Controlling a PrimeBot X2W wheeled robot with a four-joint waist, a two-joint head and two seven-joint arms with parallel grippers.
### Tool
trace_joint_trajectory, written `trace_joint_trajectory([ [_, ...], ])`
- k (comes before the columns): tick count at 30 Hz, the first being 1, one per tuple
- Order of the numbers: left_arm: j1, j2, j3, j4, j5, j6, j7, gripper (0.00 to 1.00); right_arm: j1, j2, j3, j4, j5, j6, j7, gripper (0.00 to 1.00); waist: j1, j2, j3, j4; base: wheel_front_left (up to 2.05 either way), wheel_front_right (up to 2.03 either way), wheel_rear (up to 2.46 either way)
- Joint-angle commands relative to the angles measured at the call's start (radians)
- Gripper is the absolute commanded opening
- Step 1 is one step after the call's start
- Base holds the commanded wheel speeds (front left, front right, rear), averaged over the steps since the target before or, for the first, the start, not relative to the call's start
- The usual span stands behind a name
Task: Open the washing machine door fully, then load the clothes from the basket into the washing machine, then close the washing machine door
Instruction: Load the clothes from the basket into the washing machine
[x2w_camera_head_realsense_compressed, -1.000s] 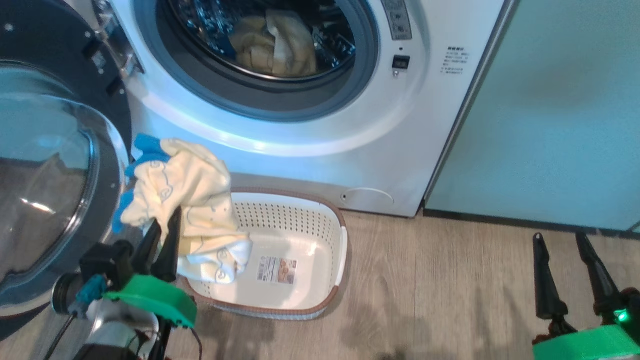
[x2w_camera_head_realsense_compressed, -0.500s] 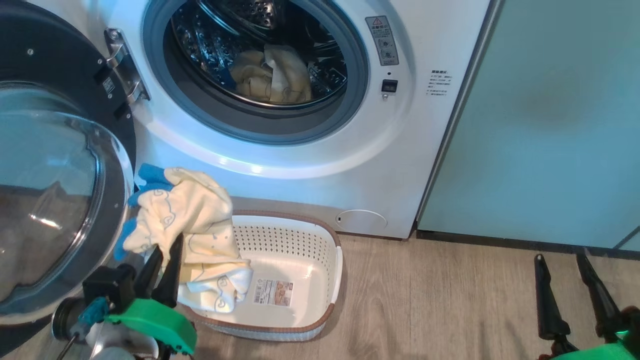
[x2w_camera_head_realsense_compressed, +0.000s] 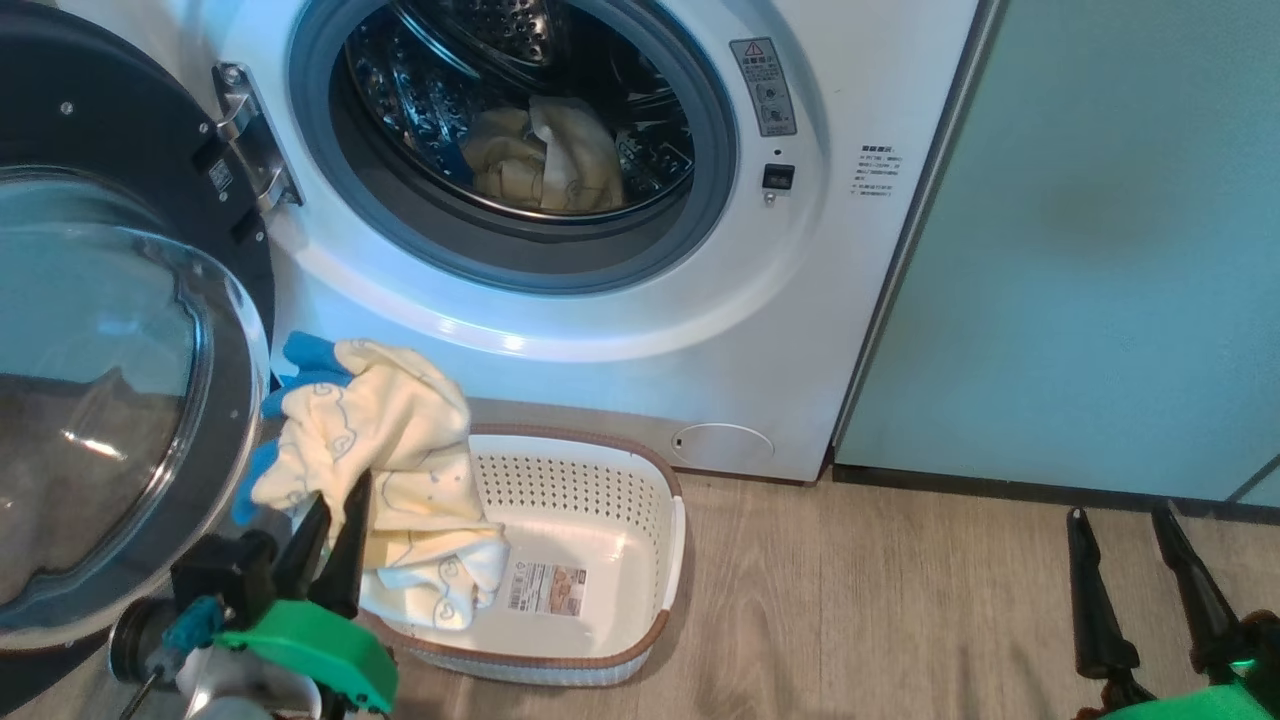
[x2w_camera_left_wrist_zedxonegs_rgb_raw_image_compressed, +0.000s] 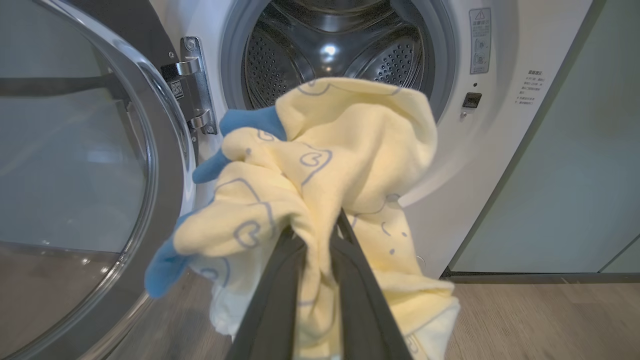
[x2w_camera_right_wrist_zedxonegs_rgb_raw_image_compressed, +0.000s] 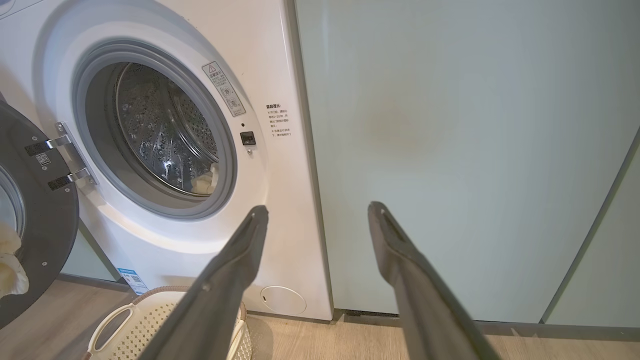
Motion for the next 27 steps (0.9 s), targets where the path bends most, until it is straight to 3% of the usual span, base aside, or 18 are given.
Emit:
trace_joint_trajectory([
  [1,-0.038,0.027,0.034,-0.036,-0.008,0.01,-0.003,0.0,-0.017,-0.016,0.023,-0.04,0.002,-0.003,0.002,1.0,0.0001,-0.0001,0.001,-0.001,0.0,0.0,0.0],
  [13,-0.095,0.023,0.023,-0.011,-0.017,0.002,-0.008,0.0,-0.033,-0.016,0.039,-0.043,0.015,-0.003,-0.002,1.0,0.0001,-0.0001,0.046,-0.032,0.0,0.0,0.0],
  [27,-0.356,0.048,0.033,0.109,-0.057,-0.058,0.021,0.0,-0.116,-0.016,0.063,-0.035,0.05,-0.003,-0.038,1.0,0.0001,-0.0001,0.267,-0.1,0.0,0.0,0.0],
])
